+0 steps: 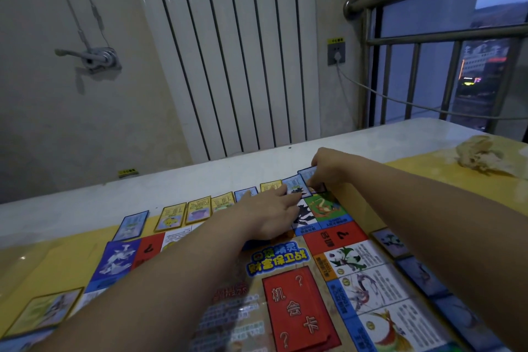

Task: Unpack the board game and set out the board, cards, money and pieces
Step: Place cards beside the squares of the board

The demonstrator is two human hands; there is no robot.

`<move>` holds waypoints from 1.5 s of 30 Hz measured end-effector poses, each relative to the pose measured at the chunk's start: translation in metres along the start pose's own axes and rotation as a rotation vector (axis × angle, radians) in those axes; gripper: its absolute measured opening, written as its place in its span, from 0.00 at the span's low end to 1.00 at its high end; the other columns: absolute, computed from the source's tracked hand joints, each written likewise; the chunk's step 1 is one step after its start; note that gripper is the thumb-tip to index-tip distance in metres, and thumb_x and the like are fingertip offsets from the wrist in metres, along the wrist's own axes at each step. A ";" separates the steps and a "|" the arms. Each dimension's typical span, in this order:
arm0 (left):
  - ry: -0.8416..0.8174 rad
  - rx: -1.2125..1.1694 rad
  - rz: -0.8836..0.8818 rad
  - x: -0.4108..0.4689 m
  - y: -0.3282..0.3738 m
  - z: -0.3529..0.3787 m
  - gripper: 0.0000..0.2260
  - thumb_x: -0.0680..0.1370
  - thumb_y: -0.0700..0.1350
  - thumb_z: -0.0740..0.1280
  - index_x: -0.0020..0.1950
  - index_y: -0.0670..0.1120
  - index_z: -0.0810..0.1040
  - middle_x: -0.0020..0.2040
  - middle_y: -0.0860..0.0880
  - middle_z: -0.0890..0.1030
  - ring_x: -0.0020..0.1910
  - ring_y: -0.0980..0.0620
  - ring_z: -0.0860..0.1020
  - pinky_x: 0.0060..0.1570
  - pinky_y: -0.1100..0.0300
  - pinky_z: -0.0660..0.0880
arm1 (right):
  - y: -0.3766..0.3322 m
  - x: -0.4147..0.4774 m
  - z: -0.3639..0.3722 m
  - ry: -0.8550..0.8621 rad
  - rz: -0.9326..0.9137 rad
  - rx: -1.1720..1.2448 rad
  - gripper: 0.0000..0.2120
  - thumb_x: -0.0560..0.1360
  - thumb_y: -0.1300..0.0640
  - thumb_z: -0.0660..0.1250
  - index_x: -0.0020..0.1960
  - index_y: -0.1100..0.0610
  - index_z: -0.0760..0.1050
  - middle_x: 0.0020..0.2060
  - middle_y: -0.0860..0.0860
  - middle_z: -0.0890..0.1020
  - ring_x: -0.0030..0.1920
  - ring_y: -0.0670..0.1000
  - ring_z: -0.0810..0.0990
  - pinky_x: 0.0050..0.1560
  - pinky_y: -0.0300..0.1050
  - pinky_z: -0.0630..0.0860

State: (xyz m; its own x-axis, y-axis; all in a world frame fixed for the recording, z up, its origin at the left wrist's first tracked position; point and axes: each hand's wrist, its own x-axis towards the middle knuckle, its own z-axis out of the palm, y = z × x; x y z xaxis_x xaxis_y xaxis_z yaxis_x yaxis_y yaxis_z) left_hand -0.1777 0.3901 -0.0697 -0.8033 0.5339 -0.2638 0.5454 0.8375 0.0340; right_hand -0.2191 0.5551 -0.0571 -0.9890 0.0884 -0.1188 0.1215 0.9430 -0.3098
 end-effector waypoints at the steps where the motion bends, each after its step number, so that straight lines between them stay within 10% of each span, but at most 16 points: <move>1: -0.003 -0.003 0.000 0.000 0.001 -0.001 0.22 0.83 0.54 0.43 0.78 0.56 0.47 0.78 0.51 0.44 0.77 0.50 0.46 0.73 0.39 0.42 | 0.000 -0.001 0.002 0.044 0.000 0.032 0.17 0.74 0.60 0.70 0.60 0.66 0.75 0.58 0.59 0.78 0.53 0.55 0.77 0.49 0.45 0.74; 7: -0.010 -0.019 -0.022 0.001 0.004 -0.001 0.23 0.83 0.55 0.43 0.78 0.56 0.46 0.78 0.52 0.43 0.77 0.50 0.45 0.72 0.39 0.41 | 0.007 -0.010 -0.005 0.143 0.019 0.051 0.26 0.74 0.63 0.69 0.70 0.63 0.67 0.67 0.59 0.71 0.66 0.57 0.70 0.65 0.46 0.69; 25: -0.020 -0.026 -0.034 0.011 0.003 0.003 0.24 0.82 0.58 0.44 0.78 0.56 0.46 0.78 0.52 0.42 0.77 0.50 0.43 0.71 0.37 0.41 | 0.007 -0.003 0.017 0.110 -0.020 -0.110 0.26 0.77 0.45 0.63 0.72 0.53 0.64 0.67 0.56 0.70 0.68 0.58 0.65 0.65 0.53 0.65; 45: -0.044 0.025 -0.110 -0.002 -0.012 0.002 0.25 0.82 0.57 0.43 0.78 0.53 0.43 0.78 0.51 0.39 0.76 0.49 0.37 0.71 0.37 0.37 | 0.000 -0.050 0.021 -0.249 -0.312 -0.424 0.25 0.83 0.49 0.41 0.77 0.58 0.48 0.77 0.55 0.47 0.77 0.56 0.43 0.75 0.54 0.46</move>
State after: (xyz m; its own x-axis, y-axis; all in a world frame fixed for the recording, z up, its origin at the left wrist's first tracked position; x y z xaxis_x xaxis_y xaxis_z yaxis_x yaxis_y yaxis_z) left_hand -0.1824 0.3785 -0.0711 -0.8475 0.4333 -0.3064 0.4613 0.8870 -0.0214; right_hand -0.1680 0.5439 -0.0706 -0.9167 -0.2443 -0.3162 -0.2680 0.9629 0.0329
